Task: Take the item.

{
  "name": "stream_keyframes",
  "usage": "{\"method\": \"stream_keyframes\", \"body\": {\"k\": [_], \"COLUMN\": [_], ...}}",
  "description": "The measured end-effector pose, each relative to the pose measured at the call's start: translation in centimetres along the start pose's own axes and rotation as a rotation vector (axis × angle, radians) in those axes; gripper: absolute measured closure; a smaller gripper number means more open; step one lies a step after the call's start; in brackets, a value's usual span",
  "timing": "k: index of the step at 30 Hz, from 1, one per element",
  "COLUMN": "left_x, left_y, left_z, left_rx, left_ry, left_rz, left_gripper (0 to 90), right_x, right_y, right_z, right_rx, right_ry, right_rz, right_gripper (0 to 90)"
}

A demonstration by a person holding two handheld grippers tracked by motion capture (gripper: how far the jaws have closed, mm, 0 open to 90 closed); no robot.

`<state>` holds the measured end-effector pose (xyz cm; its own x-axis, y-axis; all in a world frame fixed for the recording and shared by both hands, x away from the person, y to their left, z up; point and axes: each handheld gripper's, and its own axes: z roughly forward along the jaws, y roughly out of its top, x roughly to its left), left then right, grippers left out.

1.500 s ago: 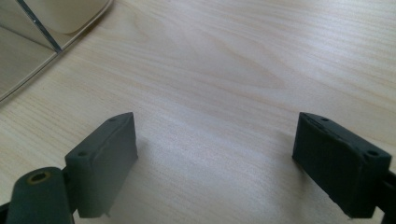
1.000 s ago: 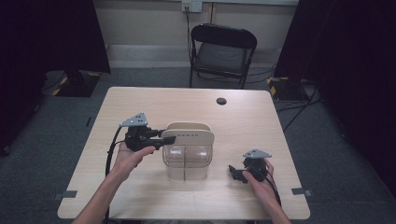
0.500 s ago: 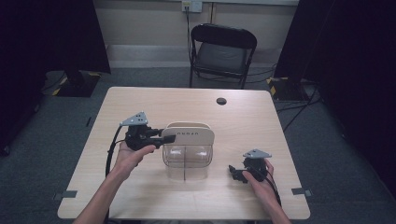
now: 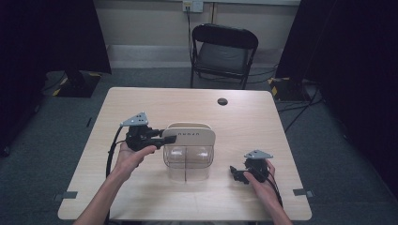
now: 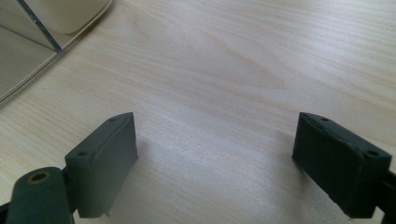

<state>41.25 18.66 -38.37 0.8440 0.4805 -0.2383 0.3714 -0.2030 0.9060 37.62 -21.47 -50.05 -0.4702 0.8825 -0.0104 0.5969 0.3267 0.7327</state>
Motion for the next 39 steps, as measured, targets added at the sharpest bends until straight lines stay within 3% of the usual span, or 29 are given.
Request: {"method": "stream_keyframes", "body": {"k": [39], "left_x": [0.06], "left_y": [-0.07], "left_z": [0.03], "left_rx": [-0.005], "left_ry": [0.003], "left_rz": [-0.004], "left_gripper": [61.8], "right_x": [0.0], "right_y": [0.0], "right_z": [0.0], "right_rx": [0.0], "right_ry": [0.0], "right_rz": [0.0], "right_gripper": [13.0]}}
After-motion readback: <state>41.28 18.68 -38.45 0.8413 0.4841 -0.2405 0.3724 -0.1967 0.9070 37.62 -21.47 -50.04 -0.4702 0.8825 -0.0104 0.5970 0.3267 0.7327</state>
